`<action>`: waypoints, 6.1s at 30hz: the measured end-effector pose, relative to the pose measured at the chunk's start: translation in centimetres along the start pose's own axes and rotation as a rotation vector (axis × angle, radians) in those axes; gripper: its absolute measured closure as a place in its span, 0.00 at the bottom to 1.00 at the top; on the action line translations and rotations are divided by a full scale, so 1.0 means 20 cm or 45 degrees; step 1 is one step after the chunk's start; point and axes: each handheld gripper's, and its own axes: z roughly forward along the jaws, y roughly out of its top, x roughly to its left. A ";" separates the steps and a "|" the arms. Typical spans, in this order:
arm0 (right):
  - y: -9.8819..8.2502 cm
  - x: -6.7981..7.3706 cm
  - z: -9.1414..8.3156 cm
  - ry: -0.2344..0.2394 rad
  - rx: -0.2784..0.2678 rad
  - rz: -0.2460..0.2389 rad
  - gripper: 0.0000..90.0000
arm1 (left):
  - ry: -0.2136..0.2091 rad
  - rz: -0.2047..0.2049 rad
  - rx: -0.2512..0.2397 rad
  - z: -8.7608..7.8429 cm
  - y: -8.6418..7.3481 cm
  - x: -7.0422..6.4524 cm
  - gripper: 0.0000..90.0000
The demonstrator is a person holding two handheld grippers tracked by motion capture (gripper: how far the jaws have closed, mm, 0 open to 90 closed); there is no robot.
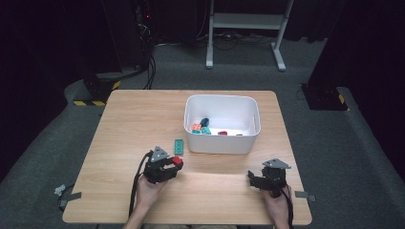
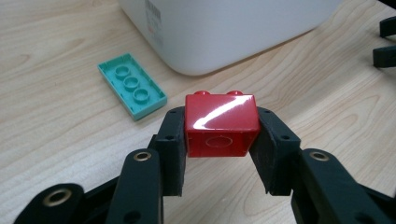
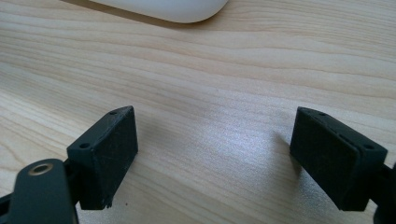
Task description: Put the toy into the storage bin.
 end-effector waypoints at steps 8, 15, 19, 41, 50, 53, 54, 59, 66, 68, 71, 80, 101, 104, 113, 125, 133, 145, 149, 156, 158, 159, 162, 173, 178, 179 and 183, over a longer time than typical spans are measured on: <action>0.00 0.00 0.00 0.000 0.000 0.000 0.17 | -0.034 0.012 -0.017 -0.05 0.08 0.01 0.65; 0.00 0.00 0.00 0.001 -0.001 0.000 0.17 | -0.080 0.005 -0.034 -0.10 0.16 0.03 0.65; 0.00 0.00 0.00 0.001 -0.001 -0.001 0.17 | -0.101 0.013 -0.045 -0.12 0.21 0.03 0.65; 0.00 0.00 0.00 0.000 0.000 0.000 0.17 | -0.166 0.080 -0.099 -0.20 0.56 0.02 0.65; 0.00 0.00 0.00 0.000 0.000 0.000 0.17 | -0.197 0.077 -0.109 -0.16 0.67 0.01 0.65; 0.00 0.00 0.00 0.001 -0.001 -0.001 0.17 | -0.216 0.059 -0.099 -0.11 0.71 0.00 0.65; 0.00 0.00 0.00 0.001 -0.001 -0.001 0.17 | -0.213 0.060 -0.092 -0.09 0.72 0.00 0.65; 0.00 0.00 0.00 0.001 -0.001 -0.001 0.17 | -0.215 0.040 -0.072 -0.03 0.74 0.01 0.64; 0.00 0.00 0.00 0.000 0.000 -0.001 0.17 | -0.197 0.025 -0.055 0.04 0.75 0.01 0.64; 0.00 0.00 0.00 0.000 0.000 -0.001 0.17 | -0.185 0.028 -0.036 0.07 0.76 0.00 0.64; 0.00 0.00 0.00 0.000 0.000 -0.001 0.17 | -0.159 0.044 -0.018 0.11 0.76 0.00 0.64; 0.00 0.00 0.00 0.001 0.000 0.000 0.17 | -0.120 0.048 -0.018 0.13 0.75 -0.01 0.48; 0.00 0.00 0.00 0.001 0.000 0.000 0.17 | 0.006 0.007 -0.129 -0.14 0.57 0.08 0.42; 0.00 0.00 0.00 0.001 0.000 0.000 0.17 | 0.030 -0.019 -0.142 -0.18 0.53 0.10 0.42; 0.00 0.00 0.00 0.001 0.000 0.000 0.17 | 0.063 -0.061 -0.123 -0.20 0.38 0.15 0.41; 0.00 0.00 0.00 0.001 0.000 0.000 0.17 | 0.127 -0.116 -0.033 -0.07 0.23 0.19 0.41; 0.00 0.00 0.00 0.001 0.000 0.000 0.17 | 0.153 -0.147 0.016 0.06 0.16 0.21 0.41; 0.00 0.00 0.00 0.001 0.000 0.000 0.17 | 0.163 -0.207 0.047 0.23 0.13 0.22 0.42; 0.00 0.00 0.00 0.001 0.000 0.000 0.17 | 0.182 -0.213 0.064 0.28 0.12 0.22 0.42; 0.00 0.00 0.00 0.001 0.000 0.000 0.17 | 0.222 -0.200 0.097 0.36 0.11 0.21 0.43; 0.00 0.00 0.00 0.001 0.000 0.000 0.17 | 0.226 -0.202 0.103 0.37 0.11 0.21 0.43; 0.00 0.00 0.00 0.001 0.000 0.000 0.17 | 0.229 -0.209 0.108 0.39 0.11 0.21 0.43; 0.00 0.00 0.00 0.001 0.000 0.000 0.17 | 0.241 -0.190 0.121 0.40 0.11 0.21 0.43; 0.00 0.00 0.00 0.000 0.000 0.000 0.17 | 0.270 -0.149 0.125 0.40 0.10 0.23 0.58; 0.00 0.00 0.00 0.001 0.000 0.000 0.17 | 0.278 -0.116 0.126 0.40 0.10 0.24 0.64; 0.00 0.00 0.00 0.001 0.000 0.000 0.17 | 0.279 -0.111 0.128 0.40 0.10 0.24 0.64; 0.00 0.00 0.00 0.001 0.000 0.000 0.17 | 0.274 -0.100 0.125 0.40 0.09 0.24 0.65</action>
